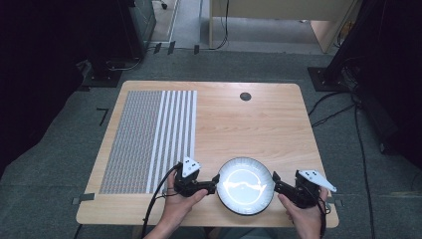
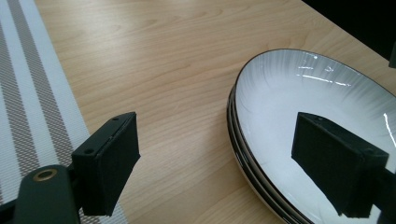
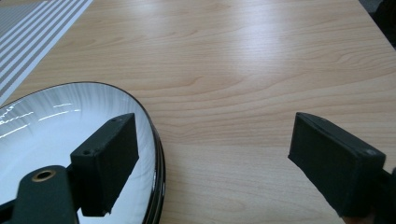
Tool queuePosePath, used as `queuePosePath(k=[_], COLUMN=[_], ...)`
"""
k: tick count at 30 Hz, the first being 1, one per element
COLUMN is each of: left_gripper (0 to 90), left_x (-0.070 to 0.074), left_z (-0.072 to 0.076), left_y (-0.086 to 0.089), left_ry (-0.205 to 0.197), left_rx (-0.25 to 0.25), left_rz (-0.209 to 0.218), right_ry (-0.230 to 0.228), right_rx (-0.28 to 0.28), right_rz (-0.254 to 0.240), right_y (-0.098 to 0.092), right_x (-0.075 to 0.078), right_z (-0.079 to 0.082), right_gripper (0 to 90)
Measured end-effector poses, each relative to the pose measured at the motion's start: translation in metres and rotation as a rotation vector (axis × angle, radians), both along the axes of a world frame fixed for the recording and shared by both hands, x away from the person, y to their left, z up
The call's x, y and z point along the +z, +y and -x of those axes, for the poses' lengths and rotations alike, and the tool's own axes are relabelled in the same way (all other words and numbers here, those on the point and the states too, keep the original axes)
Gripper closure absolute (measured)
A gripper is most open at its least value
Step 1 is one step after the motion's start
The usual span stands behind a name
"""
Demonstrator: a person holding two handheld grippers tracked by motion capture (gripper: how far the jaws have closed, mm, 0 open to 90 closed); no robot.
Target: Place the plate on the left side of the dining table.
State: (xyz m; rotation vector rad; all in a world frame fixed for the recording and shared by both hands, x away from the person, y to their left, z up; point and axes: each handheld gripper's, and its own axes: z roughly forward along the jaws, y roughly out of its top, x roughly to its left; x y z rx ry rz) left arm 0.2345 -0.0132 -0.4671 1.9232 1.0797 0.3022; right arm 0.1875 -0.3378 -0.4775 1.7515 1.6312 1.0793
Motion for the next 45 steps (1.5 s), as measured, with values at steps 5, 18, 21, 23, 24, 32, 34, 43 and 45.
queuePosePath(k=[5, 18, 21, 23, 24, 32, 34, 43, 45], left_gripper=[16.0, 38.7, 46.0, 50.7, 50.7, 62.1, 66.5, 71.8, 72.8], left_x=[-0.003, -0.014, -0.016, -0.018, -0.019, -0.023, -0.023, -0.023, -0.023], left_z=[0.003, 0.007, 0.007, 0.008, 0.008, 0.005, 0.005, 0.004, 0.005], left_y=[-0.010, -0.024, -0.028, -0.030, -0.031, -0.029, -0.028, -0.025, -0.025], left_ry=[0.008, 0.023, 0.026, 0.029, 0.028, 0.053, 0.052, 0.050, 0.048], left_rx=[-0.024, -0.035, -0.028, -0.033, -0.037, -0.048, -0.047, -0.051, -0.046], left_rz=[-0.002, -0.013, -0.027, -0.026, -0.028, -0.022, -0.015, -0.017, -0.022], right_ry=[-0.002, -0.005, -0.007, 0.011, 0.011, 0.027, 0.043, 0.076, 0.089], right_rx=[0.018, 0.029, 0.052, 0.069, 0.069, 0.084, 0.107, 0.107, 0.105], right_rz=[-0.010, -0.073, -0.078, -0.091, -0.091, -0.153, -0.257, -0.324, -0.338], right_y=[0.004, 0.002, 0.004, 0.005, 0.005, 0.000, -0.003, -0.003, -0.004], right_x=[0.000, -0.004, -0.006, -0.008, -0.008, -0.010, -0.011, -0.014, -0.015], right_z=[0.000, 0.003, 0.004, 0.004, 0.004, 0.005, 0.005, 0.003, 0.003], right_gripper=[19.0, 47.9, 52.7, 56.4, 56.4, 75.4, 77.7, 82.6, 83.6])
